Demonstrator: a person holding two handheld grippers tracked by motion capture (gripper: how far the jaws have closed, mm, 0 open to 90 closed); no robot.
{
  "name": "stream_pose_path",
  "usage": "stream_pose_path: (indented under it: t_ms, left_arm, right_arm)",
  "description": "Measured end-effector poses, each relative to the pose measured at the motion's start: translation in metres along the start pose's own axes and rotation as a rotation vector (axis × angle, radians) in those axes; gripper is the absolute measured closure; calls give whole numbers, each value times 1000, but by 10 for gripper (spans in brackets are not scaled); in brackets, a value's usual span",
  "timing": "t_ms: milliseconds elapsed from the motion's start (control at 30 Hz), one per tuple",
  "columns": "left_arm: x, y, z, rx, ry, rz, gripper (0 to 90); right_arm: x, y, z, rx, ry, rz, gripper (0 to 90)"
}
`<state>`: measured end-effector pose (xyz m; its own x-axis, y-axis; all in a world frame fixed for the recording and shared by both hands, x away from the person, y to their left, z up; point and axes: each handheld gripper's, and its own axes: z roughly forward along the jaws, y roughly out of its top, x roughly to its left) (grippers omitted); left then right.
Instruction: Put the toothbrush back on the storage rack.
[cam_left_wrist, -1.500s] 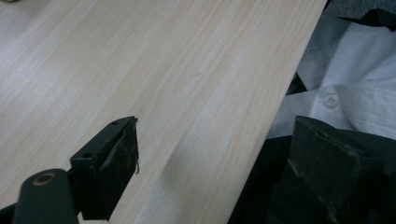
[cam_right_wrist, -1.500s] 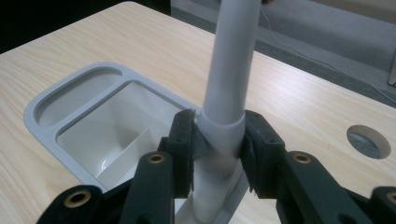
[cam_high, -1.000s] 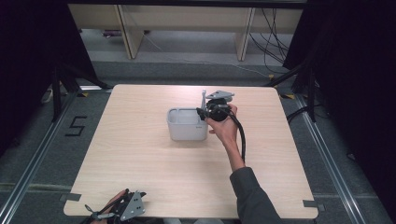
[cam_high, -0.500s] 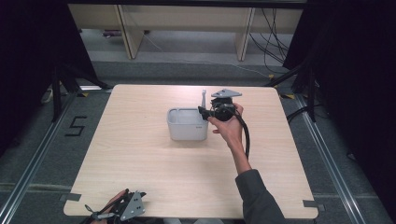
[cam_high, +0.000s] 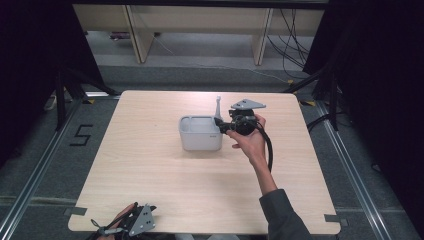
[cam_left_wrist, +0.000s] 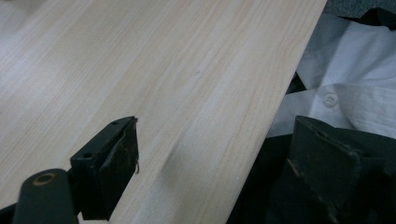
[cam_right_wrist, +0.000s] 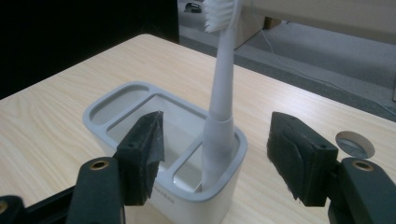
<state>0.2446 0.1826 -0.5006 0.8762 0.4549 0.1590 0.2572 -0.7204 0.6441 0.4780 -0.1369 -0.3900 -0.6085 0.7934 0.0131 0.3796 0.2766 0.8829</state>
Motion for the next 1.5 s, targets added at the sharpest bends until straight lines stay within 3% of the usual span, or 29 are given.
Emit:
stream_pose_path:
  t_ms: [133, 200, 233, 300, 333, 533, 567, 600, 733, 767, 833, 867, 1033, 1100, 1133, 1267, 1300, 1333, 1367, 1500]
  left_arm:
    - [1, 0, 0, 11, 1, 8, 152]
    - [1, 0, 0, 6, -4, 3, 152]
    - [0, 0, 0, 3, 15, 6, 152]
    - [1, 0, 0, 0, 16, 6, 152]
    - [0, 0, 0, -1, 16, 6, 152]
    - [1, -1, 0, 0, 18, 4, 152]
    - [1, -1, 0, 2, 18, 4, 152]
    - [1, -1, 0, 4, 19, 4, 152]
    - [0, 0, 0, 0, 17, 7, 152]
    - [0, 0, 0, -1, 17, 6, 152]
    - [0, 0, 0, -6, 21, 6, 152]
    - [0, 0, 0, -5, 21, 7, 152]
    - [0, 0, 0, -4, 20, 5, 152]
    - [1, 0, -1, -1, 20, 3, 152]
    - [0, 0, 0, -5, 20, 1, 153]
    - [1, 0, -1, -3, 16, 3, 152]
    - [1, 0, 0, 0, 17, 5, 152]
    - [1, 0, -1, 1, 17, 3, 152]
    - [1, 0, 0, -1, 20, 2, 152]
    - [0, -1, -1, -6, 19, -12, 152]
  right_arm:
    - [3, -3, -6, -4, 10, 21, 366]
    - [3, -4, -7, -12, 12, 3, 364]
    - [2, -5, -10, -2, 14, -11, 362]
    - [4, -8, -13, -11, 15, 18, 359]
    - [3, -9, -14, -22, 13, 3, 357]
    - [2, -16, -21, -31, 42, 33, 347]
    - [4, -18, -23, -21, 54, 58, 347]
    - [2, -19, -22, -38, 57, 35, 346]
    - [1, -24, -25, -32, 51, 46, 346]
    - [2, -25, -26, -25, 55, 77, 346]
    - [1, -26, -25, -26, 59, 71, 346]
    - [0, -27, -24, -34, 59, 45, 345]
    - [5, -29, -25, -18, 66, 78, 341]
    - [4, -30, -26, -23, 60, 34, 337]
    - [6, -31, -27, -23, 67, 61, 335]
    - [3, -34, -32, -18, 78, 42, 331]
    - [4, -35, -33, -16, 67, 64, 330]
    - [2, -36, -35, -22, 54, 35, 330]
    - [2, -37, -36, -12, 63, 58, 330]
    - [0, -42, -40, -17, 65, 58, 328]
